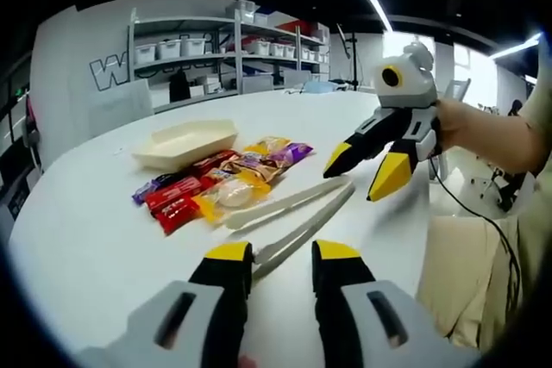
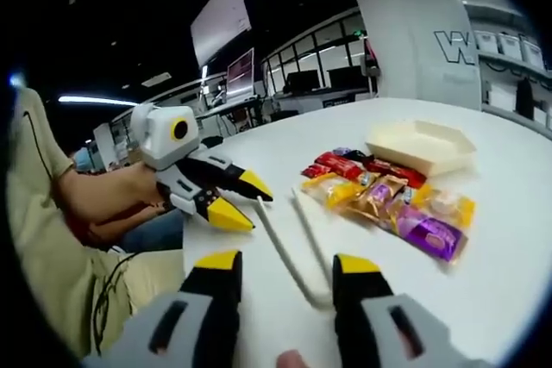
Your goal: Place the target food into the container with the food tongs after gripping and lifting it, then release it inside without dropping or visibly crushing the food.
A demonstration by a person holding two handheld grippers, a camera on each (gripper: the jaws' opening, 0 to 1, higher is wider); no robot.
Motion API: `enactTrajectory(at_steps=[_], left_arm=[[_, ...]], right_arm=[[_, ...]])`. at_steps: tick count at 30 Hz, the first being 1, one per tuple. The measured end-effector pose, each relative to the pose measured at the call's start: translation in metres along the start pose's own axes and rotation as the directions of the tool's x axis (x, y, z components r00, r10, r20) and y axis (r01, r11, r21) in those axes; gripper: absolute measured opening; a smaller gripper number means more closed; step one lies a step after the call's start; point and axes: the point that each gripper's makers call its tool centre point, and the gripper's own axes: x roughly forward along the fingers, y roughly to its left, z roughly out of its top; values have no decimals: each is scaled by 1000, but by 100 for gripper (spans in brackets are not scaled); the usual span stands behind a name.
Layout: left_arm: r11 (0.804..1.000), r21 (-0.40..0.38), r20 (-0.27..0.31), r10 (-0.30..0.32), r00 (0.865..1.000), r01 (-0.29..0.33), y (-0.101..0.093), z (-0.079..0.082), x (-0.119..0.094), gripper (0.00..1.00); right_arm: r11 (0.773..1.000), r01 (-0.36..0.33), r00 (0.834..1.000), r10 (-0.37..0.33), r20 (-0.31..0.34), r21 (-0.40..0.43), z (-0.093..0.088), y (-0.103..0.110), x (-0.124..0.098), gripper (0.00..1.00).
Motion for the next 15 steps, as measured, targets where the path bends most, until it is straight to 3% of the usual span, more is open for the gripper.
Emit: enactTrajectory(at_steps=[15], left_arm=[[1000,16,-16,-12,1000,12,-4,3,7,30]], right_arm=[[996,-63,996,59,-70,-56,-12,21,-11,34]])
